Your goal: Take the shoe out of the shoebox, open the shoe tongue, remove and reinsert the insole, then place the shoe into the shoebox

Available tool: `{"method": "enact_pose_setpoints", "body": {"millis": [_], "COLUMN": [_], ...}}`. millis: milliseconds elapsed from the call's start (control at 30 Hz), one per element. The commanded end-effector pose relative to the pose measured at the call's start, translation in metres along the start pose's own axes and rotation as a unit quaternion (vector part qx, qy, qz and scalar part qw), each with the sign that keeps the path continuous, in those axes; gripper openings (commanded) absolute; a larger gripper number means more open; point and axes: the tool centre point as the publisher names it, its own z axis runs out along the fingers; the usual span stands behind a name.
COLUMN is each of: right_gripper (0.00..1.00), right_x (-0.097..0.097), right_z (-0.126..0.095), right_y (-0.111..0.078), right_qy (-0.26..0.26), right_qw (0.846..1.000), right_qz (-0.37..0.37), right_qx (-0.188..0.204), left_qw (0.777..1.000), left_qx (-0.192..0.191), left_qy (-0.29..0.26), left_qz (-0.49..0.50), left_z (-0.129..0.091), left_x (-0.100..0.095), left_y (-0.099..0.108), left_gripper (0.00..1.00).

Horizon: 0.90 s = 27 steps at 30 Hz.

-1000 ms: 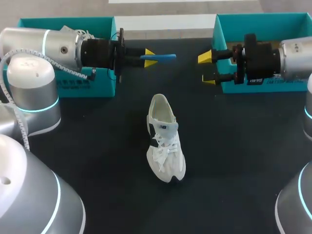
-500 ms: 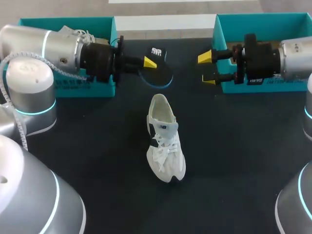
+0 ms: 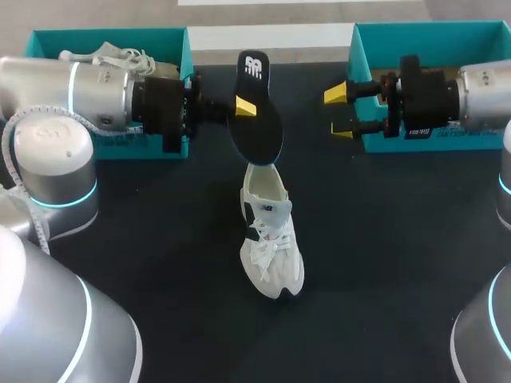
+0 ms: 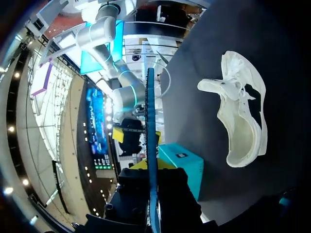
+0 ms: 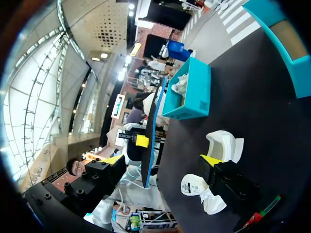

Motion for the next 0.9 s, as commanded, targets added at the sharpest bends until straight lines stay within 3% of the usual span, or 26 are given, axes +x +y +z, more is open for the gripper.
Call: {"method": "enact_pose_setpoints", "body": {"millis": [33,467,500,533,633,900], "right_gripper": [1.00,0.98,0.84,0.76,0.60,0.44], "right_x": [0.000,-0.004,-0.004,-0.004,-0.005,-0.005], "right_z": [0.005,0.050,0.052,0.055,0.061,0.077], "right_y": [0.001,-0.007,-0.008,-0.009,-0.011,-0.011], "right_qy": [0.004,0.038,0.040,0.043,0.050,0.063], "right_qw": [1.000,0.998,0.998,0.998,0.997,0.995], "right_qz": [-0.002,0.002,0.002,0.002,0.002,0.001], "right_qx": [0.003,0.041,0.042,0.044,0.050,0.074], "left_qw": [1.000,0.996,0.996,0.996,0.996,0.996], "left_qx": [-0.007,-0.001,-0.003,-0.003,-0.006,-0.009], "left_qy": [-0.025,-0.076,-0.079,-0.079,-0.080,-0.081], "left_qz": [0.016,0.050,0.048,0.047,0.044,0.042], "left_z": [0.003,0.021,0.022,0.023,0.028,0.041], "left_x": [0.006,0.016,0.016,0.016,0.016,0.017], "left_y": [-0.002,0.004,0.005,0.005,0.008,0.017], "left_gripper": [0.00,0.00,0.00,0.00,0.00,0.00]}}
